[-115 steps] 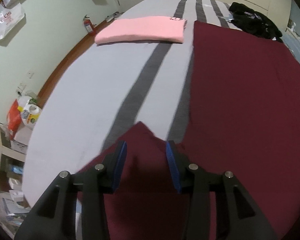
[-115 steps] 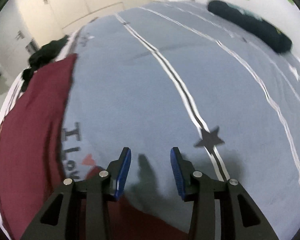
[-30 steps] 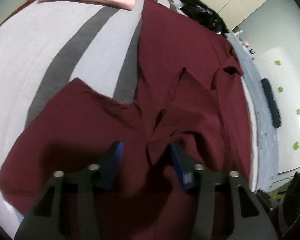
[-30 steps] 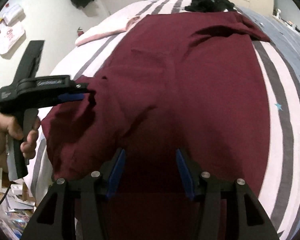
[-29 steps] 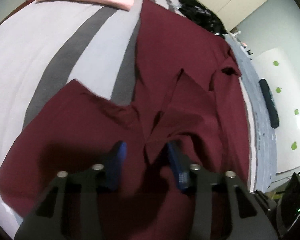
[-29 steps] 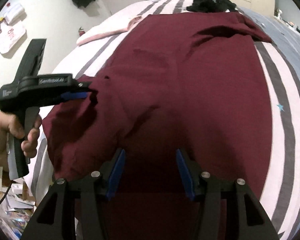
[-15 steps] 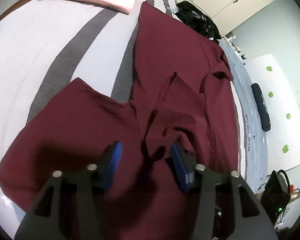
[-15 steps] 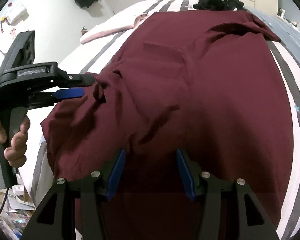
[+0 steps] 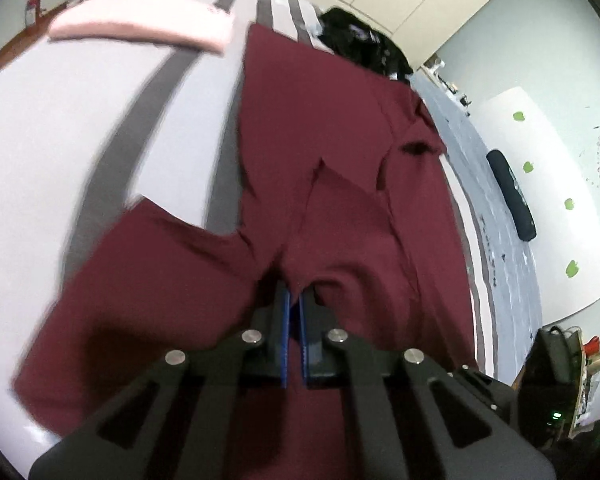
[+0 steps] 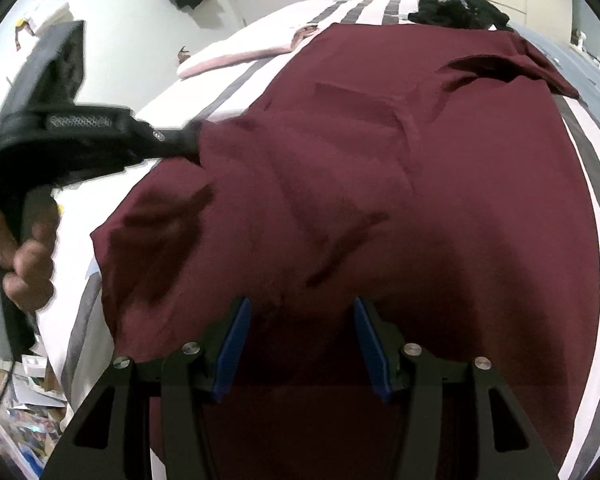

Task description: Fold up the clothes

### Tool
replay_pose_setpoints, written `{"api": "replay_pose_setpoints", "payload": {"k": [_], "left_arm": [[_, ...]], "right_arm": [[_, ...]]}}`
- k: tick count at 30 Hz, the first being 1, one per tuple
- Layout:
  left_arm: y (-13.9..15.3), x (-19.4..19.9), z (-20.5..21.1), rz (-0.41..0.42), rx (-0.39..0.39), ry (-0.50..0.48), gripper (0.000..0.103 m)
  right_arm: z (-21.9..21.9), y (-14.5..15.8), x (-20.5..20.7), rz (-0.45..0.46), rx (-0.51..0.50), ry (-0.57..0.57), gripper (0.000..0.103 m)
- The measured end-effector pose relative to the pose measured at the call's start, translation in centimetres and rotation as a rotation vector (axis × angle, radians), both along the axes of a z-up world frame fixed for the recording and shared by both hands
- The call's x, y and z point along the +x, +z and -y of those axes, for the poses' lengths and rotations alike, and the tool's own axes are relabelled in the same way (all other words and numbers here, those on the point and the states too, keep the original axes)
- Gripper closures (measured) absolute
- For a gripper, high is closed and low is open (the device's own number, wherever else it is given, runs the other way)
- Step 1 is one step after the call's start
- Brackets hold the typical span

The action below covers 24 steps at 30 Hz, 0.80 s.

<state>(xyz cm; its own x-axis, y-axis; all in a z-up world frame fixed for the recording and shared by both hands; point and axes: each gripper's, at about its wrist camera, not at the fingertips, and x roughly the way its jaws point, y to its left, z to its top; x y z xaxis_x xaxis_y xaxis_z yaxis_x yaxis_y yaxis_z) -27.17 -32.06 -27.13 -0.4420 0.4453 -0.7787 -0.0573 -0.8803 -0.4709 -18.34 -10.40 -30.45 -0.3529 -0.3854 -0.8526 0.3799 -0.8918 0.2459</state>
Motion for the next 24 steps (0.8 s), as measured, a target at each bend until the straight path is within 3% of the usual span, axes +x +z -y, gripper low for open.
{"api": "replay_pose_setpoints", "payload": {"k": [13, 16, 20, 24], "left_arm": [[-1.5, -1.1, 1.3, 0.034, -0.075, -0.109, 0.1], [-1.7, -1.0, 1.5, 0.04, -0.085, -0.121, 0.1], [-1.5, -1.0, 1.9, 0.041, -0.078, -0.123, 0.1], [-1.1, -0.5, 2.0, 0.039, -0.062, -0.123, 0.1]], "right_arm": [[3.6, -0.5, 0.0, -0.043, 0.0, 0.049, 0.055], [4.0, -0.7, -0.2, -0.063, -0.003, 0.053, 0.068], [4.5, -1.2, -0.6, -0.07, 0.003, 0.054, 0.096], [4.0, -1.0, -0.4, -0.062, -0.016, 0.058, 0.101]]}}
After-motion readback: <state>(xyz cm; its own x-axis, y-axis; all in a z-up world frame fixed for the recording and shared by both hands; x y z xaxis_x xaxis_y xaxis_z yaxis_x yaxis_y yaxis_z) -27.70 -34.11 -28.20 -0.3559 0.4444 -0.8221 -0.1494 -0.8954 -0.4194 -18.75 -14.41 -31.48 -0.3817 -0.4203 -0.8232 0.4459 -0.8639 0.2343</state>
